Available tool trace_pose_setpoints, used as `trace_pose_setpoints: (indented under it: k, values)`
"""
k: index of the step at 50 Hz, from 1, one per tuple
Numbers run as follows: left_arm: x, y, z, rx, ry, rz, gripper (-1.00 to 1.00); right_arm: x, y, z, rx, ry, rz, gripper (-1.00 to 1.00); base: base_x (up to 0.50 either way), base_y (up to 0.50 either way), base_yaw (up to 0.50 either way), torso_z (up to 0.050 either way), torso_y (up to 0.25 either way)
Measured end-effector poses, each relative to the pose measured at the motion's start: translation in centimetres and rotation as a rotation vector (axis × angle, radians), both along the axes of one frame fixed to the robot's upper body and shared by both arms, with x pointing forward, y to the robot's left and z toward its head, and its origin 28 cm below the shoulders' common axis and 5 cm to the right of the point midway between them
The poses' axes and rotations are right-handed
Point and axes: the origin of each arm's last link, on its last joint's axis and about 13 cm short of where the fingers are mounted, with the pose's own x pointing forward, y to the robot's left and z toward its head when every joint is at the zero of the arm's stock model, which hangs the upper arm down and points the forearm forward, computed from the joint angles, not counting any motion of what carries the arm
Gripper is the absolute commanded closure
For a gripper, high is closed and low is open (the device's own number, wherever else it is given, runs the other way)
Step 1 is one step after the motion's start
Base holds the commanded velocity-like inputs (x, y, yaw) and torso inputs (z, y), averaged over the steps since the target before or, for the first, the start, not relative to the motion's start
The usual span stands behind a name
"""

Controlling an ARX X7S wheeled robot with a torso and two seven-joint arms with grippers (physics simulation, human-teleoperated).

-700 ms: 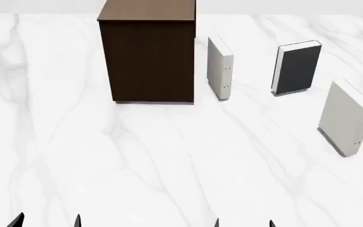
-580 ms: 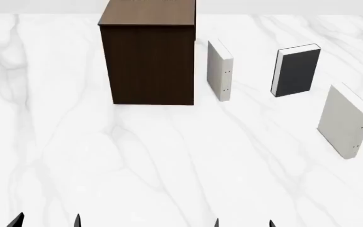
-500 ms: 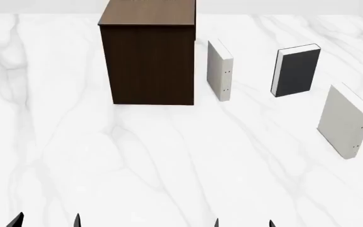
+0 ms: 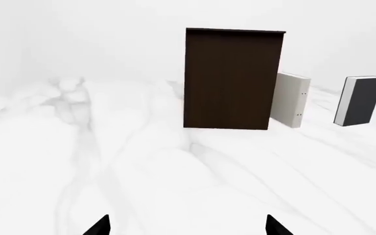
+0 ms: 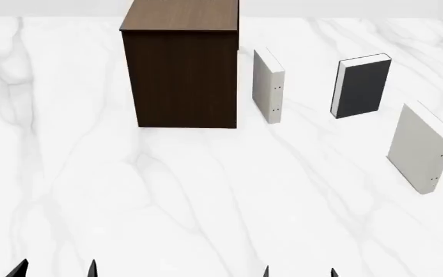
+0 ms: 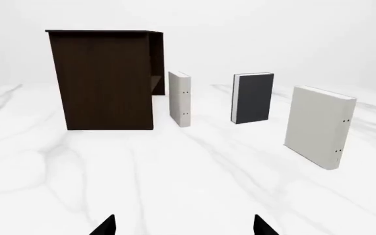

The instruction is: Pick up the book in the middle and place it on the cabinet shelf.

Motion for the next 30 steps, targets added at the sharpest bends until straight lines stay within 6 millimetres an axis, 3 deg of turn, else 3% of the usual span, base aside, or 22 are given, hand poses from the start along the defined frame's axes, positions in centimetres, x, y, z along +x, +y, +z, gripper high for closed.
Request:
trace_pose_setpoints:
  k: [8, 12, 22, 30]
  values:
    - [-0.3, 0.5, 2.0, -0.020, -0.050, 0.019, -1.00, -0.2, 0.0, 1.0, 0.037, -0.020, -0.018, -1.00, 0.00, 0.00, 0.00, 0.000, 0.000]
    - [-0.4, 0.9, 3.3, -0.030, -0.084, 0.036, -1.00, -0.1, 0.0, 2.6, 0.081, -0.054, -0.036, -1.00, 0.00, 0.00, 0.00, 0.000, 0.000]
    - [-0.5, 1.7, 7.7, -0.018, -0.209, 0.062, -1.00, 0.3, -0.7, 9.3, 0.171, -0.220, -0.055, -1.00, 0.00, 0.00, 0.00, 0.000, 0.000]
    - [-1.0, 2.4, 12.0, 0.004, -0.340, 0.089, -1.00, -0.8, -1.3, 13.8, 0.178, -0.344, -0.023, -1.00, 0.00, 0.00, 0.00, 0.000, 0.000]
